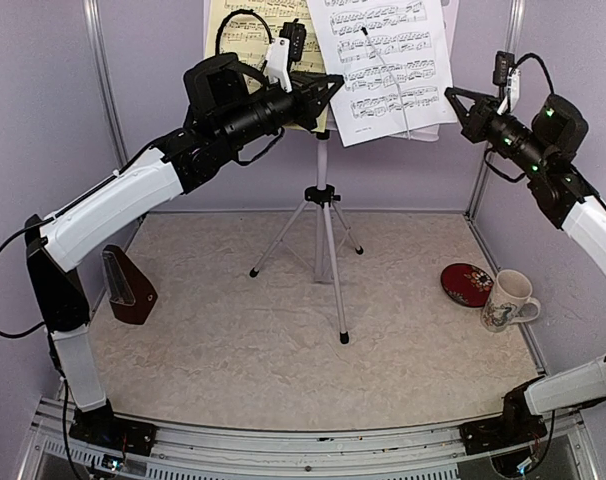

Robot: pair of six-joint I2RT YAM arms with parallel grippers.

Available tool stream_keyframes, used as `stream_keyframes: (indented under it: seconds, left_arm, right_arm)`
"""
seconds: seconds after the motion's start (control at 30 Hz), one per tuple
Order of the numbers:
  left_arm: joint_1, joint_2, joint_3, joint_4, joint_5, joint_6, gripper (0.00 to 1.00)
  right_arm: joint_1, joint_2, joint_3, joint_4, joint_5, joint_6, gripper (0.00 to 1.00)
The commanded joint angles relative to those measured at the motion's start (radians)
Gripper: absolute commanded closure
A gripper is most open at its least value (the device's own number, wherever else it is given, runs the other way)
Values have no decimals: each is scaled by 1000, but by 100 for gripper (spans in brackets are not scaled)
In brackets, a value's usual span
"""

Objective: Set up the instrument practice props

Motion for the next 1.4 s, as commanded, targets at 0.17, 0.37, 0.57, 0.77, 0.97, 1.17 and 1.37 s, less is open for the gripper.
stream_keyframes:
  seconds: [0.17,0.37,0.57,0.77,0.97,1.17,1.37]
  left_arm:
    - [-3,69,152,11,-13,9,100]
    - [-4,93,182,11,-6,28,100]
    - [-2,100,192,7,-19,36,100]
    - [0,90,197,2,-33,43,100]
    - [-6,63,202,-23,-38,51,100]
    - [-5,56,211,-45,-74,56,100]
    - [-4,43,228,-46,-45,28,100]
  right_arm:
    - [-11,-23,-78,77,-22,29,100]
    - [-11,-34,-112,97,-25,29,100]
    - [-11,-34,-163,139,-15,39,100]
    - [-11,-22,-187,182,-32,61,100]
    - [-10,-19,-187,194,-23,58,100]
    - [-10,-8,-181,200,-25,61,100]
    - [-11,-12,-177,197,-6,54,100]
